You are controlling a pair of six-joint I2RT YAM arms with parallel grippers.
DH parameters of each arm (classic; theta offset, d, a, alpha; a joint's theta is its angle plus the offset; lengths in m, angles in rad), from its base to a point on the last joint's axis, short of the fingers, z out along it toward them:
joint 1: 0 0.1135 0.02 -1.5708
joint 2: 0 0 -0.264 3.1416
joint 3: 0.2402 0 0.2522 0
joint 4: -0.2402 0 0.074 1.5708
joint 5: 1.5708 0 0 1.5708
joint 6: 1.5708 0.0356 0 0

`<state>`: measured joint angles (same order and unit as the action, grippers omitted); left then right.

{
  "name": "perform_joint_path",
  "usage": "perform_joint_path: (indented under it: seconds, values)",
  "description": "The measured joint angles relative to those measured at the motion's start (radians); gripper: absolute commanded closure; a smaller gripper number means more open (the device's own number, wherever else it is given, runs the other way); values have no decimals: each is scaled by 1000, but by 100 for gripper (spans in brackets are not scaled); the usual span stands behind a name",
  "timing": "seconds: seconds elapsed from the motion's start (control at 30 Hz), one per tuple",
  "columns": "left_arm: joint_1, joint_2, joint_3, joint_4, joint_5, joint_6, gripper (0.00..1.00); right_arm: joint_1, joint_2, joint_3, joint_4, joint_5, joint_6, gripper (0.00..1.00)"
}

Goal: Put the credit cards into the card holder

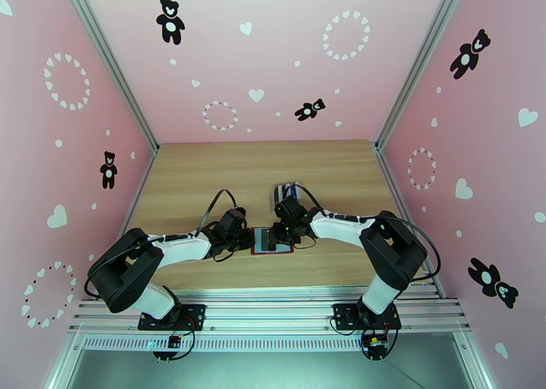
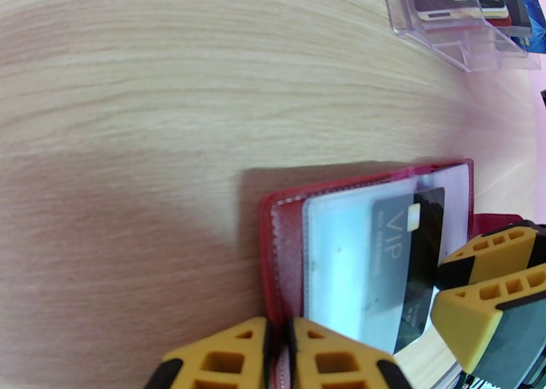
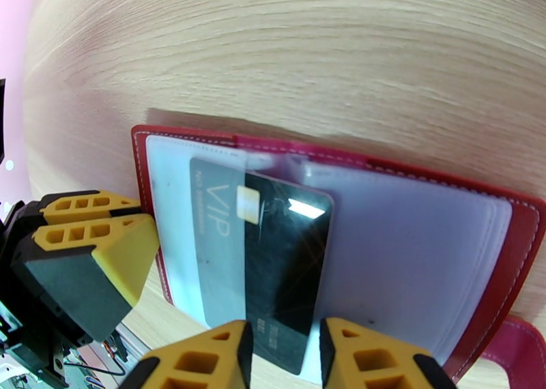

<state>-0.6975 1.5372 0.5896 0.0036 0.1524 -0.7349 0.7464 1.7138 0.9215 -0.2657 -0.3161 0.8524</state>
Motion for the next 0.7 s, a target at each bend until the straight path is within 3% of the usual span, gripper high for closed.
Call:
perform_joint_path:
  seconds: [0.7]
  values:
    - [0,1,2,-3,0,1,80,32,35,56,-18,1,-7,68]
